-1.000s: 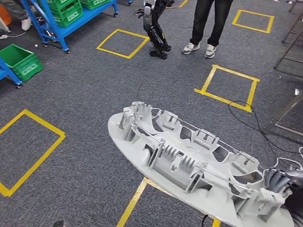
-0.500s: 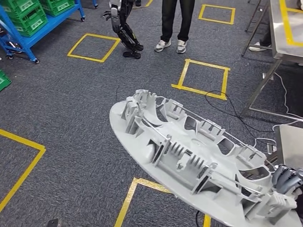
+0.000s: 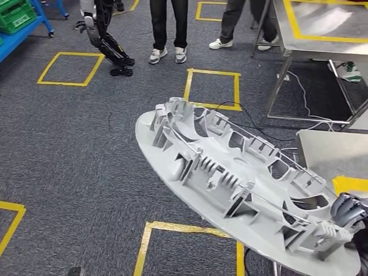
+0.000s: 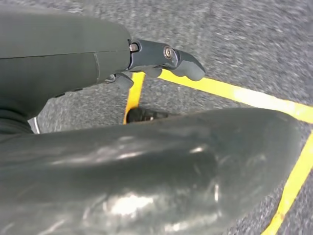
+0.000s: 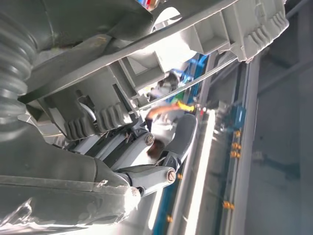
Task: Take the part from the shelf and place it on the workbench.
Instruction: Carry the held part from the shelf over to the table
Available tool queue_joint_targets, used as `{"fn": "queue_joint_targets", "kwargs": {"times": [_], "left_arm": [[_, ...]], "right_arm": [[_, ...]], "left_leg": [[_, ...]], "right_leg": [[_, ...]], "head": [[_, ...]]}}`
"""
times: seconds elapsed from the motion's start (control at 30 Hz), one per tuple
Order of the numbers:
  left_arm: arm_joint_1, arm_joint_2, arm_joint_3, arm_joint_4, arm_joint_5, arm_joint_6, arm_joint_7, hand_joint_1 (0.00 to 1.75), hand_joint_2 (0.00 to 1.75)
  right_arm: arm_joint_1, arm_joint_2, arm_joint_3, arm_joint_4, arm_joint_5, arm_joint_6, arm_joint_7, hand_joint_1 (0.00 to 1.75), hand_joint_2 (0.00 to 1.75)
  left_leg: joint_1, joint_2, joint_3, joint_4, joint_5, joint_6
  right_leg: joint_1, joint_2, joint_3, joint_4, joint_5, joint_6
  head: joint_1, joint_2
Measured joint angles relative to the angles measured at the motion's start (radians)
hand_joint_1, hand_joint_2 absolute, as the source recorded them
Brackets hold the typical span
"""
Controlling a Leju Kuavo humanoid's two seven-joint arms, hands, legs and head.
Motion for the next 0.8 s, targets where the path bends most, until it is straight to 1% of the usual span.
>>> {"fn": "queue_joint_targets", "kwargs": {"times": [0.03,0.07,0.1,0.13,0.17,0.2,0.23,0.27,0.3,0.33,0.37,0.4,0.43,0.47,0.5,0.53,0.6,0.63,0.67,0.7,0.73,0.77,0.8], "left_arm": [[-0.001,-0.004,0.0,0.0,0.001,-0.001,-0.001,0.0,0.0],[-0.002,-0.008,0.0,0.0,0.002,-0.002,-0.003,0.0,0.0],[-0.004,-0.011,0.0,0.0,0.003,-0.004,-0.006,0.0,0.0],[-0.006,-0.014,-0.001,0.0,0.005,-0.007,-0.01,0.0,0.0],[-0.008,-0.015,-0.001,0.0,0.007,-0.009,-0.014,0.0,0.0],[-0.01,-0.017,-0.001,0.0,0.008,-0.01,-0.016,0.0,0.0],[-0.01,-0.018,0.0,0.0,0.009,-0.011,-0.018,0.0,0.0],[-0.009,-0.019,0.0,0.0,0.009,-0.011,-0.018,0.0,0.0],[-0.008,-0.02,0.0,0.0,0.01,-0.012,-0.018,0.0,0.0],[-0.007,-0.021,0.0,0.0,0.009,-0.012,-0.018,0.0,0.0],[-0.008,-0.022,0.0,0.0,0.009,-0.012,-0.018,0.0,0.0],[-0.009,-0.022,0.0,0.0,0.009,-0.01,-0.018,0.0,0.0],[-0.009,-0.022,0.0,0.0,0.009,-0.007,-0.018,0.0,0.0],[-0.009,-0.022,0.0,0.0,0.01,-0.003,-0.018,0.0,0.0],[-0.009,-0.021,0.0,0.0,0.01,0.001,-0.017,0.0,0.0],[-0.009,-0.02,0.0,0.0,0.011,0.005,-0.015,0.0,0.0],[-0.011,-0.016,0.0,0.0,0.013,0.013,-0.012,0.0,0.0],[-0.012,-0.013,0.0,0.0,0.015,0.016,-0.011,0.0,0.0],[-0.013,-0.01,0.0,0.0,0.017,0.018,-0.011,0.0,0.0],[-0.013,-0.008,0.001,0.0,0.018,0.019,-0.01,0.0,0.0],[-0.012,-0.007,0.001,0.0,0.019,0.02,-0.01,0.0,0.0],[-0.01,-0.005,0.001,0.0,0.019,0.019,-0.01,0.0,0.0],[-0.008,-0.003,0.001,0.0,0.019,0.017,-0.011,0.0,0.0]], "right_arm": [[-0.003,-0.003,0.002,0.0,0.0,-0.006,0.004,1.75,1.75],[-0.005,-0.006,0.004,0.0,0.002,-0.011,0.009,1.75,1.75],[-0.005,-0.01,0.005,-0.001,0.006,-0.016,0.014,1.75,1.75],[-0.006,-0.015,0.005,-0.001,0.01,-0.021,0.019,1.75,1.75],[-0.008,-0.02,0.006,-0.001,0.016,-0.026,0.024,1.75,1.75],[-0.01,-0.025,0.006,-0.002,0.02,-0.029,0.028,1.75,1.75],[-0.012,-0.029,0.006,-0.002,0.023,-0.031,0.031,1.75,1.75],[-0.014,-0.032,0.006,-0.002,0.025,-0.033,0.033,1.75,1.75],[-0.014,-0.033,0.006,-0.002,0.028,-0.036,0.035,1.75,1.75],[-0.013,-0.035,0.007,-0.002,0.033,-0.039,0.037,1.75,1.75],[-0.012,-0.036,0.007,-0.002,0.04,-0.044,0.039,1.75,1.75],[-0.011,-0.038,0.009,-0.002,0.046,-0.048,0.041,1.75,1.75],[-0.01,-0.039,0.011,-0.002,0.052,-0.053,0.043,1.75,1.75],[-0.009,-0.041,0.016,-0.002,0.057,-0.058,0.044,1.75,1.75],[-0.008,-0.041,0.02,-0.002,0.062,-0.063,0.044,1.75,1.75],[-0.005,-0.042,0.025,-0.002,0.068,-0.07,0.044,1.75,1.75],[0.003,-0.043,0.029,-0.003,0.086,-0.09,0.043,1.75,1.75],[0.006,-0.043,0.03,-0.005,0.098,-0.103,0.042,1.75,1.75],[0.009,-0.043,0.03,-0.006,0.112,-0.117,0.041,1.75,1.75],[0.01,-0.043,0.031,-0.007,0.123,-0.129,0.041,1.75,1.75],[0.01,-0.043,0.032,-0.007,0.133,-0.14,0.04,1.75,1.75],[0.01,-0.043,0.032,-0.007,0.141,-0.148,0.04,1.75,1.75],[0.01,-0.043,0.032,-0.006,0.147,-0.156,0.039,1.75,1.75]], "left_leg": [[0.0,-0.007,0.006,-0.016,-0.001,0.004],[-0.001,0.001,0.008,-0.021,-0.003,0.012],[-0.002,0.012,0.008,-0.022,0.0,0.019],[-0.002,0.023,0.009,-0.023,0.002,0.027],[-0.003,0.035,0.009,-0.025,0.003,0.034],[-0.004,0.047,0.01,-0.026,0.004,0.04],[-0.008,0.058,0.01,-0.026,0.003,0.044],[-0.011,0.071,0.01,-0.026,0.002,0.047],[-0.013,0.084,0.011,-0.026,0.001,0.048],[-0.015,0.097,0.012,-0.026,-0.001,0.049],[-0.015,0.109,0.015,-0.026,-0.003,0.049],[-0.016,0.121,0.019,-0.026,-0.006,0.047],[-0.017,0.131,0.024,-0.026,-0.01,0.044],[-0.02,0.14,0.028,-0.024,-0.015,0.039],[-0.022,0.149,0.031,-0.023,-0.018,0.034],[-0.025,0.157,0.032,-0.023,-0.02,0.03],[-0.024,0.172,0.034,-0.025,-0.023,0.02],[-0.022,0.164,0.033,-0.02,-0.03,0.014],[-0.021,0.145,0.025,-0.001,-0.046,0.009],[-0.02,0.121,0.006,0.04,-0.071,0.005],[-0.019,0.098,-0.024,0.101,-0.103,0.003],[-0.018,0.086,-0.059,0.17,-0.132,0.002],[-0.018,0.082,-0.09,0.226,-0.148,0.001]], "right_leg": [[-0.001,0.011,-0.005,0.0,0.003,0.007],[-0.003,0.023,-0.011,-0.002,0.006,0.014],[-0.005,0.025,-0.014,-0.004,0.008,0.019],[-0.004,0.009,-0.021,0.006,0.002,0.024],[-0.003,-0.017,-0.036,0.035,-0.015,0.027],[-0.001,-0.05,-0.059,0.087,-0.044,0.029],[0.001,-0.08,-0.09,0.155,-0.079,0.03],[0.001,-0.096,-0.122,0.225,-0.11,0.031],[0.001,-0.103,-0.143,0.273,-0.126,0.031],[0.001,-0.106,-0.148,0.288,-0.124,0.03],[0.001,-0.11,-0.13,0.259,-0.103,0.029],[0.002,-0.12,-0.094,0.198,-0.072,0.026],[0.005,-0.144,-0.053,0.125,-0.046,0.024],[0.009,-0.163,-0.017,0.064,-0.027,0.019],[0.013,-0.177,0.003,0.025,-0.019,0.014],[0.017,-0.181,0.009,0.01,-0.02,0.009],[0.018,-0.156,0.005,0.007,-0.017,-0.004],[0.017,-0.145,0.004,0.004,-0.015,-0.009],[0.014,-0.134,0.004,0.001,-0.012,-0.014],[0.011,-0.124,0.005,-0.002,-0.01,-0.018],[0.01,-0.113,0.004,-0.003,-0.009,-0.02],[0.009,-0.101,0.004,-0.003,-0.009,-0.022],[0.009,-0.088,0.003,-0.003,-0.008,-0.023]], "head": [[-0.001,0.0],[0.0,0.0],[-0.001,0.0],[0.001,0.0],[0.004,0.0],[0.006,0.0],[0.009,0.0],[0.01,0.0],[0.01,0.0],[0.01,0.0],[0.01,0.0],[0.01,0.0],[0.01,0.0],[0.01,0.0],[0.009,0.0],[0.009,0.0],[0.008,0.0],[0.008,0.0],[0.006,0.0],[0.004,0.0],[0.001,0.0],[0.0,0.0],[-0.001,0.0]]}}
